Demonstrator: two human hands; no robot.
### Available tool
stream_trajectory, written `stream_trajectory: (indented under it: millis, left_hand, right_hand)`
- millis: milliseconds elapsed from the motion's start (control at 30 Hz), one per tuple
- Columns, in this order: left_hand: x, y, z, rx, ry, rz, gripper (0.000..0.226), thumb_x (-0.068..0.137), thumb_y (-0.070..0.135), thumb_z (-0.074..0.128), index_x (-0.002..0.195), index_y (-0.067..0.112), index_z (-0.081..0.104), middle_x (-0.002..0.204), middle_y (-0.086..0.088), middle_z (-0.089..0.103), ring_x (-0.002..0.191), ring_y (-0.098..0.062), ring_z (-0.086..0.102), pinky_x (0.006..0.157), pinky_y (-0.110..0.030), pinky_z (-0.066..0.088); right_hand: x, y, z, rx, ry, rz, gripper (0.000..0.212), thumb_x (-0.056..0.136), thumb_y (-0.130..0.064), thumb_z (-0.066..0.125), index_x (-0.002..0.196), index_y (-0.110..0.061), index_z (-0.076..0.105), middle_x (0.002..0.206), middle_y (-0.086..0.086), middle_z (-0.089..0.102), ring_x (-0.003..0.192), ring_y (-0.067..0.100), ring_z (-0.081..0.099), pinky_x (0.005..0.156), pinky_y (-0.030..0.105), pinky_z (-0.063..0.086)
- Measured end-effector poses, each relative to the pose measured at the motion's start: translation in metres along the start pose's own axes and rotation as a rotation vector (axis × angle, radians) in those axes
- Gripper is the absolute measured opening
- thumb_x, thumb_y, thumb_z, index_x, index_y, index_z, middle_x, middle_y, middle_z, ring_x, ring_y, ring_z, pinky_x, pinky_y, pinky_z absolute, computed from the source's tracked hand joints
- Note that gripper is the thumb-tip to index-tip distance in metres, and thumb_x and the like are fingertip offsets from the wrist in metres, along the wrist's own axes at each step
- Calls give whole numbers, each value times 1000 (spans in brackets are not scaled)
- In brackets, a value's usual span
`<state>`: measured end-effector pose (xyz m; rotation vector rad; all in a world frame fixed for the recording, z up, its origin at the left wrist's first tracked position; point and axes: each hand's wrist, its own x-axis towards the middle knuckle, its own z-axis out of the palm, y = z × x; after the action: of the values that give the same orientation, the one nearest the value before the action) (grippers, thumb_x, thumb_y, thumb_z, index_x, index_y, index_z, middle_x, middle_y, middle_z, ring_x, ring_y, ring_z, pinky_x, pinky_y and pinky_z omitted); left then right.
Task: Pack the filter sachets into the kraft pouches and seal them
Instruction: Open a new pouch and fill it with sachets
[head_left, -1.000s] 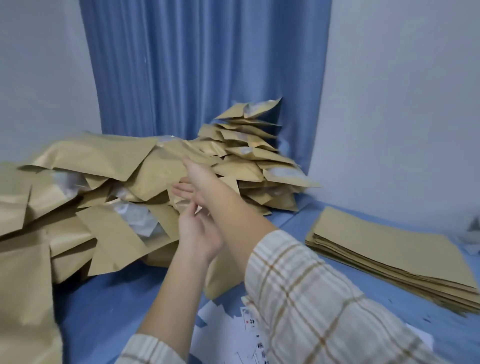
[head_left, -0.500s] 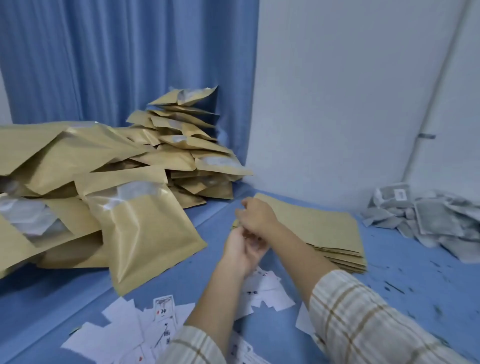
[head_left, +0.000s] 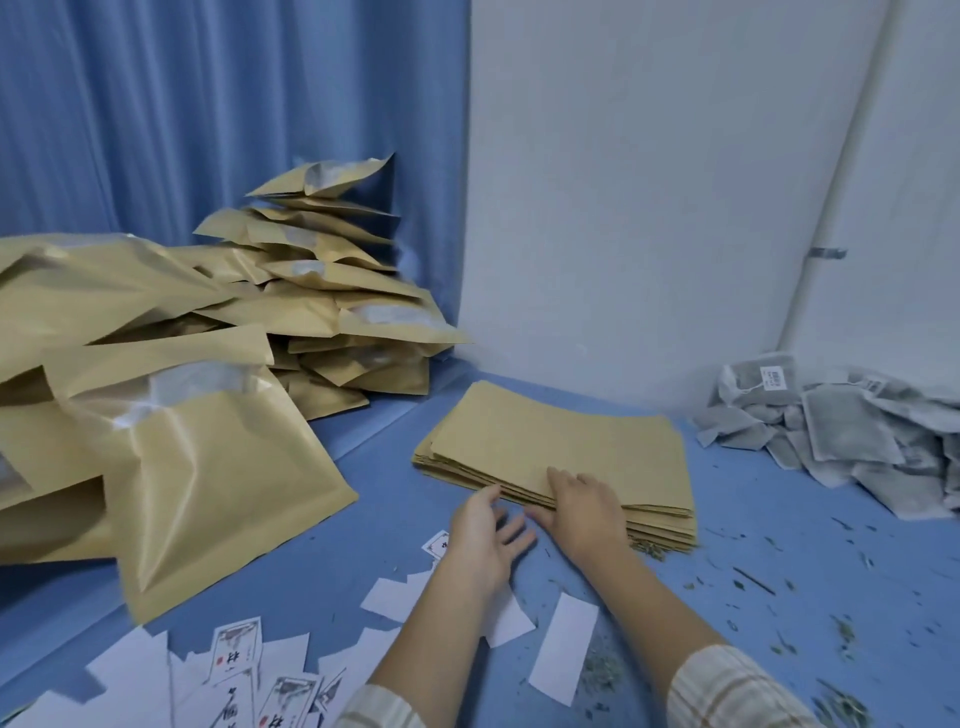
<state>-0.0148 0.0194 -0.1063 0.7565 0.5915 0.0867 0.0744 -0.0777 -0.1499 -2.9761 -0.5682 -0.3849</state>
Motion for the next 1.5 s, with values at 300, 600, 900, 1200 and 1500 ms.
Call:
stream_trajectory:
  millis: [300,600,900,1200,1500]
  left_hand:
    - [-16,-2,9,44,-336,40,49,86,29,67,125,7,48,112,-17,61,73,-25,67,71,-39,57]
    - [-63,16,9,357,58,687,30,103,25,35,118,6,53,102,-6,63,100,-24,60,86,-32,47]
    - [-100,25,-60,1595,431,1362,96,80,-17,36,144,48,6,153,-4,25,128,-32,32,107,-42,25]
    - [-102,1,-101,2059,397,1029,89,87,-1,43,147,46,-4,153,-6,9,140,-34,10,113,-51,9]
    - [-125,-2,-75,1264,-276,596,77,78,-7,47,145,29,34,146,4,34,116,2,46,84,-15,47]
  right_hand:
    - [-47,-15,-37,546,534,-129,14,83,-10,66,94,-11,76,82,9,73,76,23,68,66,28,53]
    - [-84,-49,-94,635,396,-457,41,88,-2,52,125,-17,60,126,-6,60,115,10,53,96,12,36]
    - [-118,-44,-164,2079,99,228,35,89,-45,55,98,-13,69,95,4,72,82,14,69,74,34,56]
    - [-151,-30,-121,2044,80,519,23,91,-12,57,110,0,62,104,14,68,84,21,67,65,34,57]
    - [-157,-22,-96,2105,27,663,9,78,-6,72,86,-4,67,79,6,74,68,14,71,54,26,57]
